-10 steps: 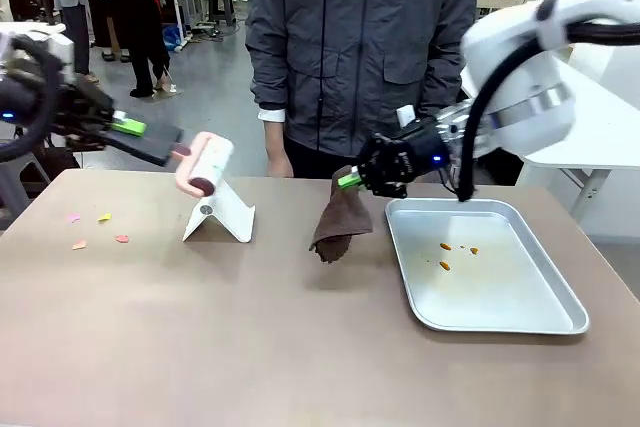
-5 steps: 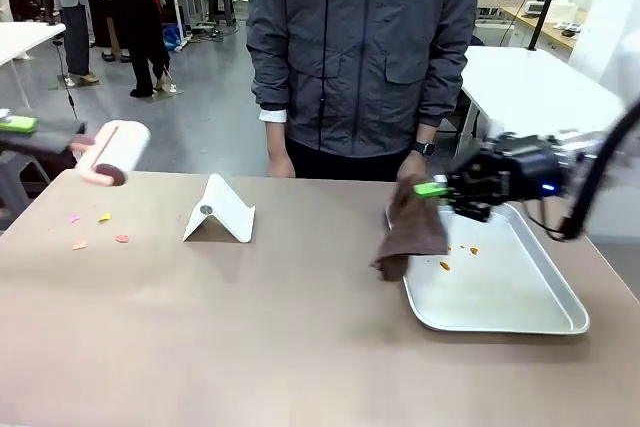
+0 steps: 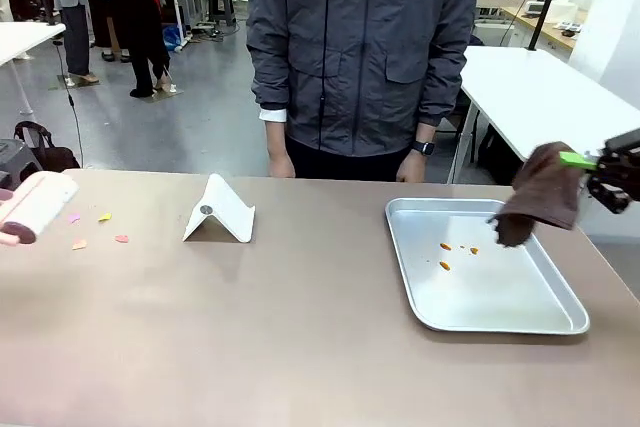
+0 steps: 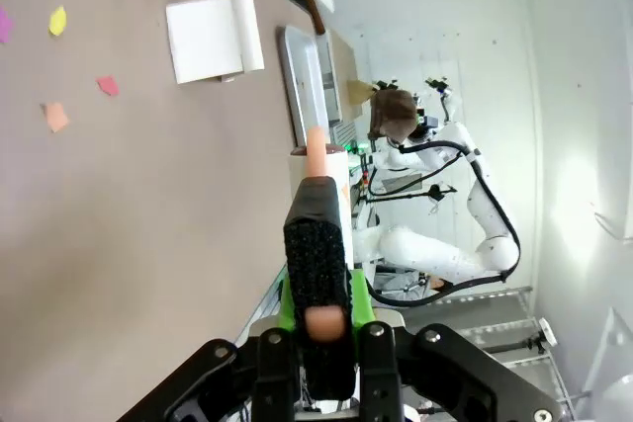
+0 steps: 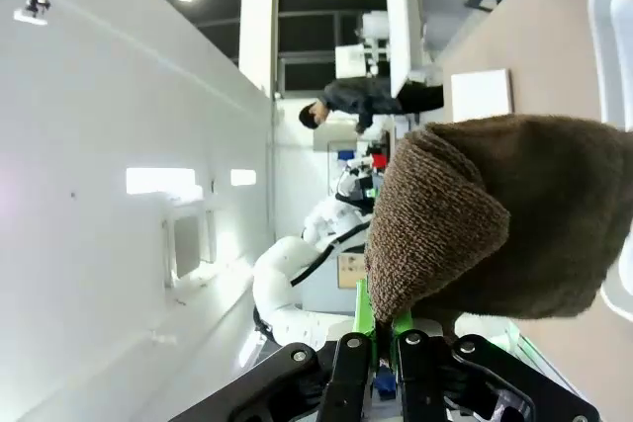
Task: Clean the surface of the table.
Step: Hold the Lint Roller with your left hand and the towel with your right hand.
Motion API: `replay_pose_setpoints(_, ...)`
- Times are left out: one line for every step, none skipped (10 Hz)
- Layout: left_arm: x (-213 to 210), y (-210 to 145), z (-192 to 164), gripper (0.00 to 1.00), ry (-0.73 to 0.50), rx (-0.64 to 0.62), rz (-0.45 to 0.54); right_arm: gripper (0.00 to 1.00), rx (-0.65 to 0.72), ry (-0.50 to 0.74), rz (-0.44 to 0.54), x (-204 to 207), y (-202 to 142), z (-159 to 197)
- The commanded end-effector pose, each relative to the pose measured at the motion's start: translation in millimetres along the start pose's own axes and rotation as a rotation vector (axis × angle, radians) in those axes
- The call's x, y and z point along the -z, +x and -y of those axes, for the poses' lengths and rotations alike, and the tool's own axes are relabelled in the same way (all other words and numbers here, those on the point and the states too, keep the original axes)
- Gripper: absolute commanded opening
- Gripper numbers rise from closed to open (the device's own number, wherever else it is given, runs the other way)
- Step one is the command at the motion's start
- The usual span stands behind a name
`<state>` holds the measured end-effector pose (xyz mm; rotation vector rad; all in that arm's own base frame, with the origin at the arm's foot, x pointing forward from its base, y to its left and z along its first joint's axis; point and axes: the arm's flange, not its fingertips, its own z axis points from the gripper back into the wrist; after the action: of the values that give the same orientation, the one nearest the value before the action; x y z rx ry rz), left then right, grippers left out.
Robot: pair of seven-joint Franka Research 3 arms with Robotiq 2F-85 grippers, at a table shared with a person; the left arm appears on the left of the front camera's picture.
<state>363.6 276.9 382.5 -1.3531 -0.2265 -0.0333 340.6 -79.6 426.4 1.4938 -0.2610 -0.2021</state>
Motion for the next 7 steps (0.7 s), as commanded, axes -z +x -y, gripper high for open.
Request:
replay_pose_setpoints(-20.0, -3.4, -15.2, 0.0, -0.088, 0.059, 0.067, 0.0, -0.032, -0.034, -0.022, -6.8, -8.2, 28.0)
replay_pose_setpoints(-19.1, -3.0, -20.2, 0.0, -0.11, 0.046, 0.109, 0.0, -0.082, -0.048, -0.032, -6.1, -5.3, 30.9)
replay_pose_setpoints(-14.5, 2.7, -21.5, 0.0, -0.106, 0.01, 0.116, 0.0, -0.099, -0.078, -0.007, -1.7, -2.0, 31.3)
replay_pose_setpoints(-20.8, -10.4, -20.9, 0.0, -0.055, 0.024, 0.079, 0.0, -0.016, -0.034, -0.008, -14.2, -1.5, 25.0)
replay_pose_setpoints(-20.8, -10.4, -20.9, 0.0, -0.055, 0.024, 0.079, 0.0, -0.016, -0.034, -0.008, -14.2, -1.5, 25.0)
replay_pose_setpoints(-20.8, -10.4, -20.9, 0.0, -0.055, 0.024, 0.079, 0.0, -0.016, -0.034, -0.008, -14.2, -1.5, 25.0)
replay_pose_setpoints(-20.8, -10.4, -20.9, 0.0, -0.055, 0.024, 0.079, 0.0, -0.016, -0.034, -0.008, -14.2, -1.5, 25.0)
